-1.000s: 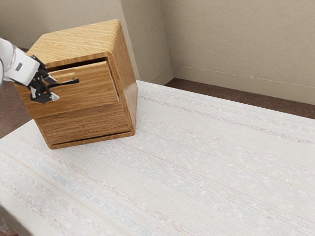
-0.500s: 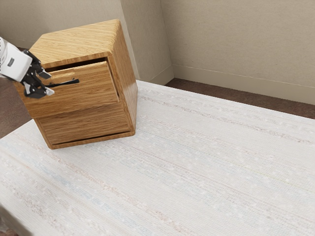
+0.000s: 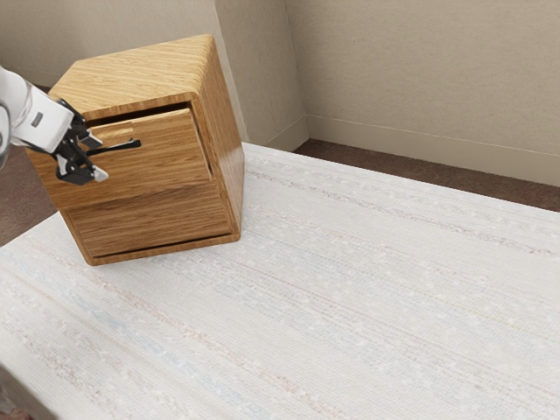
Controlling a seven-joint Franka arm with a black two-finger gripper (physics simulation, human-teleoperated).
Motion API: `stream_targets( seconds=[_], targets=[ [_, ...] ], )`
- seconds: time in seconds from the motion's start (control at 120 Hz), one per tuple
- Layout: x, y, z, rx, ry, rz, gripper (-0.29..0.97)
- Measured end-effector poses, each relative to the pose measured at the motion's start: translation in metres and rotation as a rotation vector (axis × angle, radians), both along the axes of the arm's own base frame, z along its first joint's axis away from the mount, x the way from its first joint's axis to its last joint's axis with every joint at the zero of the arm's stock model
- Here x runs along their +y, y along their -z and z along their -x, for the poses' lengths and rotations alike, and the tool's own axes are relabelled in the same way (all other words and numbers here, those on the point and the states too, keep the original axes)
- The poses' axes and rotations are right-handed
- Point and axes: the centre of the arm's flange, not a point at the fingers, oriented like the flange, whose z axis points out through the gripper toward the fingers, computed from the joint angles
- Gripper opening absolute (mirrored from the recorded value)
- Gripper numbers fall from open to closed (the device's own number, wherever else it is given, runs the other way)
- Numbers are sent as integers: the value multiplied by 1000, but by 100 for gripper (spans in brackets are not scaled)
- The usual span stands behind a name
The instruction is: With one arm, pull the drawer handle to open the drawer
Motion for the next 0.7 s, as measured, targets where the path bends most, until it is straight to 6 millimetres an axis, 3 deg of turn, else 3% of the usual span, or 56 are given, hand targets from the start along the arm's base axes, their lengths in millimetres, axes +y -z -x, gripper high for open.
stream_targets(
  seconds=[0.383,0.7],
  targets=[
    [-2,-13,4,-36,-1,-17,34],
    [-13,-22,-10,-51,26,-32,34]
  ],
)
